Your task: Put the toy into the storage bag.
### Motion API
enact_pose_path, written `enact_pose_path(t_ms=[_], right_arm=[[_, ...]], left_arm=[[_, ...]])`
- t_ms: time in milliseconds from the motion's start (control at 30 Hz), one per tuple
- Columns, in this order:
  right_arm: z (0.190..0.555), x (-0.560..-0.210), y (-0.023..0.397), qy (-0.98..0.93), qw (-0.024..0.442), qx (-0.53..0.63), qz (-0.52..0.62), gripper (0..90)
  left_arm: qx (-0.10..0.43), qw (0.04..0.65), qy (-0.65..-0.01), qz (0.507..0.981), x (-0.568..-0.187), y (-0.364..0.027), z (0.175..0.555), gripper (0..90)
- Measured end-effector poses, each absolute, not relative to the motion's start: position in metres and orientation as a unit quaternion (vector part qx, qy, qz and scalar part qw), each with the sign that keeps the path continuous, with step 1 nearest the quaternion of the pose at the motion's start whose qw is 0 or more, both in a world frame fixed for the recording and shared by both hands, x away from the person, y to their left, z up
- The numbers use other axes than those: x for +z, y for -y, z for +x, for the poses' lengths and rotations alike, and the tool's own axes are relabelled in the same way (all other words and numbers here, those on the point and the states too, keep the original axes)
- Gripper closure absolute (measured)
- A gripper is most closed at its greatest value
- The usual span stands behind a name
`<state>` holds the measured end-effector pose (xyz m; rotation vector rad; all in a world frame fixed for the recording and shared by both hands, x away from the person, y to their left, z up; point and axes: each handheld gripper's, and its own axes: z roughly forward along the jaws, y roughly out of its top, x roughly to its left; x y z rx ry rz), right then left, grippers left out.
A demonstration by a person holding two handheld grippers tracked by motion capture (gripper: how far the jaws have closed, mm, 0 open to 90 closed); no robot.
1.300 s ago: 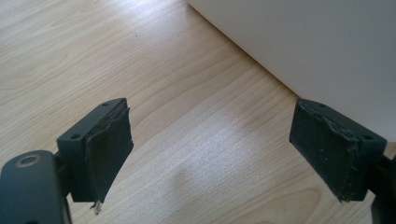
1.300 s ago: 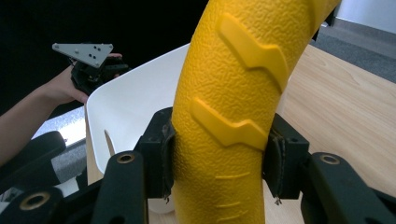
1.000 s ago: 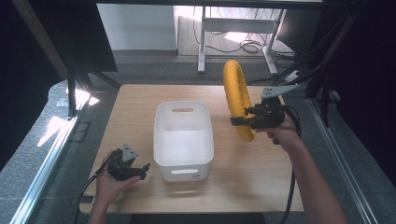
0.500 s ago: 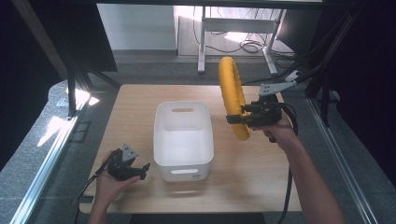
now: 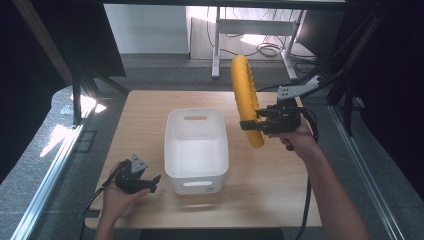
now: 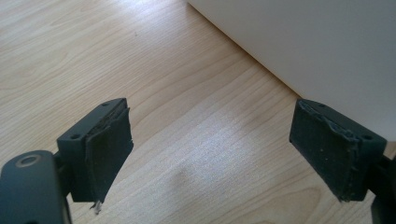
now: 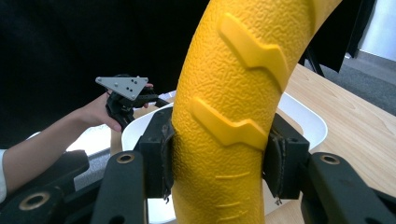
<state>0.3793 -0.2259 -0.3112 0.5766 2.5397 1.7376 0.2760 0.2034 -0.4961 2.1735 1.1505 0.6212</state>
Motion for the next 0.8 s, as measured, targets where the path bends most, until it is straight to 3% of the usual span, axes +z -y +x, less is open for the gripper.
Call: enact_pose_path(t_ms=[800], right_arm=[[0.375,-0.298,0.214,-0.814,0.008,0.556,0.167,51.3]], left_arm=[[0.233,0.296,-0.432,0.819,-0.497,-0.203,0.276,13.2]])
